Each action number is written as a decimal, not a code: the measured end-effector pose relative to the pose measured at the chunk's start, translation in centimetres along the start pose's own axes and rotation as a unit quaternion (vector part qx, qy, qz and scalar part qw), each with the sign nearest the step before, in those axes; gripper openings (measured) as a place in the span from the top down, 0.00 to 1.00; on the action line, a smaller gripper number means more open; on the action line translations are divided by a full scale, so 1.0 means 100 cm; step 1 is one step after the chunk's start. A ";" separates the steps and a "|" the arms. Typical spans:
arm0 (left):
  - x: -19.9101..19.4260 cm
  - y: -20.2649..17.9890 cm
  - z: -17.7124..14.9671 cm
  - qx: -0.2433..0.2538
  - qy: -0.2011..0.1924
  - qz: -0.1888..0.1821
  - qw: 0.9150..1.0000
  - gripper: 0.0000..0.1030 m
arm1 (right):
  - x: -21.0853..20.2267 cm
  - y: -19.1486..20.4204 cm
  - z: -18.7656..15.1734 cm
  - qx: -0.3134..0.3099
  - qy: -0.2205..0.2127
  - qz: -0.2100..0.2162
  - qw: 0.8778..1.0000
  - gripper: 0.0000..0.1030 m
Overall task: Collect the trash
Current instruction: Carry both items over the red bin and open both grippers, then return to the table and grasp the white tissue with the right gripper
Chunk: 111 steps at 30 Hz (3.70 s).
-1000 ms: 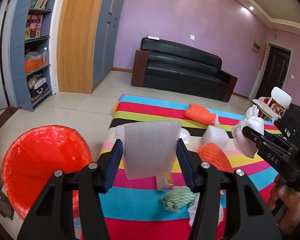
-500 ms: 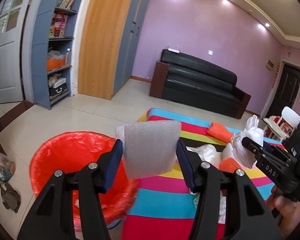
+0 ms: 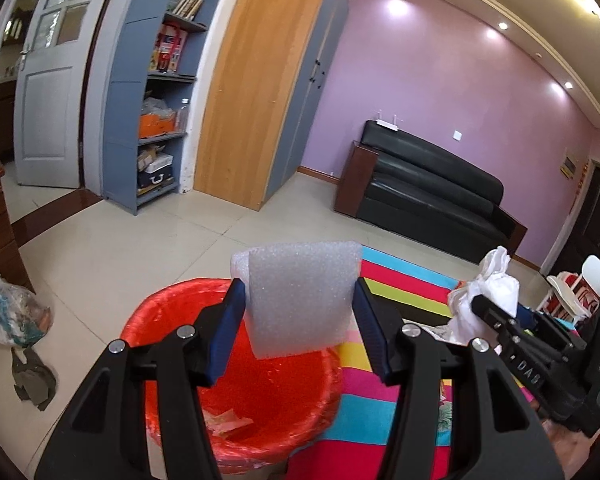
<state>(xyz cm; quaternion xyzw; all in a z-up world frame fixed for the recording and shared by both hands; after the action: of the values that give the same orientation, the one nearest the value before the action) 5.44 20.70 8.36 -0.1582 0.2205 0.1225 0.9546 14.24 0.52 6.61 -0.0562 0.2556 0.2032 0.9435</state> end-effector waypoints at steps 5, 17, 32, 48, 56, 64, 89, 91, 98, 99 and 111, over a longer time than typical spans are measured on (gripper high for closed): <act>-0.004 0.015 0.006 -0.012 -0.001 0.012 1.000 0.49 | 0.014 0.036 0.002 -0.013 0.010 0.030 0.999 0.60; -0.004 0.044 0.009 -0.030 0.005 0.043 0.999 0.49 | 0.043 0.088 0.000 -0.037 0.027 0.084 0.995 0.60; -0.005 0.048 0.010 -0.042 0.005 0.051 0.998 0.48 | 0.060 0.117 -0.009 -0.061 0.043 0.120 0.990 0.53; 0.005 0.047 0.008 -0.053 0.009 0.044 0.998 0.36 | 0.052 0.105 -0.014 -0.065 0.035 0.100 0.992 0.34; 0.009 0.023 0.003 -0.024 0.004 0.032 0.999 0.33 | 0.023 0.063 -0.011 -0.048 0.011 0.072 0.996 0.32; 0.013 -0.014 -0.008 0.012 0.005 0.009 1.000 0.33 | -0.011 0.013 -0.024 -0.036 -0.001 0.029 0.999 0.31; 0.033 -0.136 -0.085 0.118 0.039 -0.070 0.990 0.31 | -0.069 -0.077 -0.100 0.001 0.019 -0.069 0.997 0.30; 0.032 -0.137 -0.087 0.119 0.039 -0.070 0.990 0.31 | -0.068 -0.078 -0.108 0.005 0.030 -0.070 0.997 0.30; 0.036 -0.138 -0.089 0.113 0.047 -0.077 0.990 0.31 | -0.052 -0.083 -0.133 0.021 0.080 -0.069 0.994 0.30; 0.037 -0.138 -0.089 0.114 0.048 -0.077 0.989 0.30 | -0.049 -0.084 -0.135 0.024 0.086 -0.068 0.994 0.30; 0.044 -0.147 -0.094 0.119 0.055 -0.081 0.988 0.30 | -0.027 -0.084 -0.160 0.031 0.145 -0.050 0.988 0.47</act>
<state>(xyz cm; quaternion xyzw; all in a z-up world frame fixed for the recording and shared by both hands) 10.15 4.59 2.01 -0.0677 0.2722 0.0091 0.9598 8.23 -11.49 -5.82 -0.0682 0.3932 0.1372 0.9066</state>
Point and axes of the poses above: each gripper's, at about its wrist camera, not at the fingertips, and x roughly the way its jaws point, y to its left, z to its top, the point moved 4 cm from there along x, roughly the way its jaws point, and after that the axes turned 2 degrees about z, right-handed, at the moved point
